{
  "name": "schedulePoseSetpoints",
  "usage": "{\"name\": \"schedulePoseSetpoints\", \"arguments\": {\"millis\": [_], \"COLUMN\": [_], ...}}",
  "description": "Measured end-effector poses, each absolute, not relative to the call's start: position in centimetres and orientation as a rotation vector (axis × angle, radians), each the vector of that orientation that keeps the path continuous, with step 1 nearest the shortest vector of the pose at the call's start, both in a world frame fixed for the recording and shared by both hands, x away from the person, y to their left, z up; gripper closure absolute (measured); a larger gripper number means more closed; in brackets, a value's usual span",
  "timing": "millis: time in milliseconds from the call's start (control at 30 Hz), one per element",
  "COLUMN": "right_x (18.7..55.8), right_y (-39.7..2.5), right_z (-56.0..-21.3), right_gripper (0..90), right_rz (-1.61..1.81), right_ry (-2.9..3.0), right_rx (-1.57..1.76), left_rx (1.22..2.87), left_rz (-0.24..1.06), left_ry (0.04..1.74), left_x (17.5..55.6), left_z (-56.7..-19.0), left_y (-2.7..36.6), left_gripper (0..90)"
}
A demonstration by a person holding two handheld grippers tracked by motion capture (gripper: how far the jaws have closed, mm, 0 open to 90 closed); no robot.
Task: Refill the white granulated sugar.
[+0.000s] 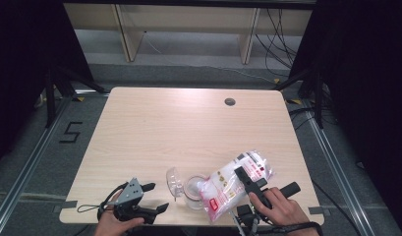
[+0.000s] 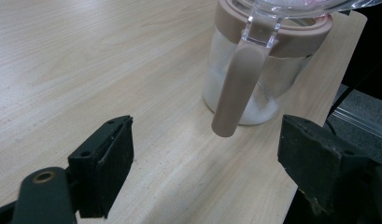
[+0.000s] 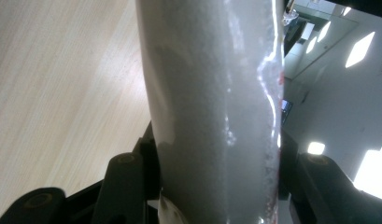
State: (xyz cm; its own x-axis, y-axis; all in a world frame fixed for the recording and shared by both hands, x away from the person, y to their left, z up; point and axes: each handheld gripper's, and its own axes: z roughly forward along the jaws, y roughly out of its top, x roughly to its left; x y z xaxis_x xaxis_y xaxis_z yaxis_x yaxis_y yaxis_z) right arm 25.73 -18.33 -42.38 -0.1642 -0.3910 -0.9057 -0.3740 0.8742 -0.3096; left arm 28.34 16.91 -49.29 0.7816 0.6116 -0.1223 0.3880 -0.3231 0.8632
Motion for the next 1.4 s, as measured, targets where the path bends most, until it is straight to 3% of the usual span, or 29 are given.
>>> {"name": "schedulePoseSetpoints", "arguments": {"millis": [1400], "right_x": [25.82], "right_y": [-18.52], "right_z": [-42.31], "right_gripper": [56.8], "right_rz": [-0.029], "right_ry": [1.769], "right_rx": [-0.585], "left_rx": [1.956], "left_rz": [0.274], "left_ry": [0.755], "left_x": [28.32], "left_z": [-49.31], "left_y": [16.87], "left_gripper": [18.4]}}
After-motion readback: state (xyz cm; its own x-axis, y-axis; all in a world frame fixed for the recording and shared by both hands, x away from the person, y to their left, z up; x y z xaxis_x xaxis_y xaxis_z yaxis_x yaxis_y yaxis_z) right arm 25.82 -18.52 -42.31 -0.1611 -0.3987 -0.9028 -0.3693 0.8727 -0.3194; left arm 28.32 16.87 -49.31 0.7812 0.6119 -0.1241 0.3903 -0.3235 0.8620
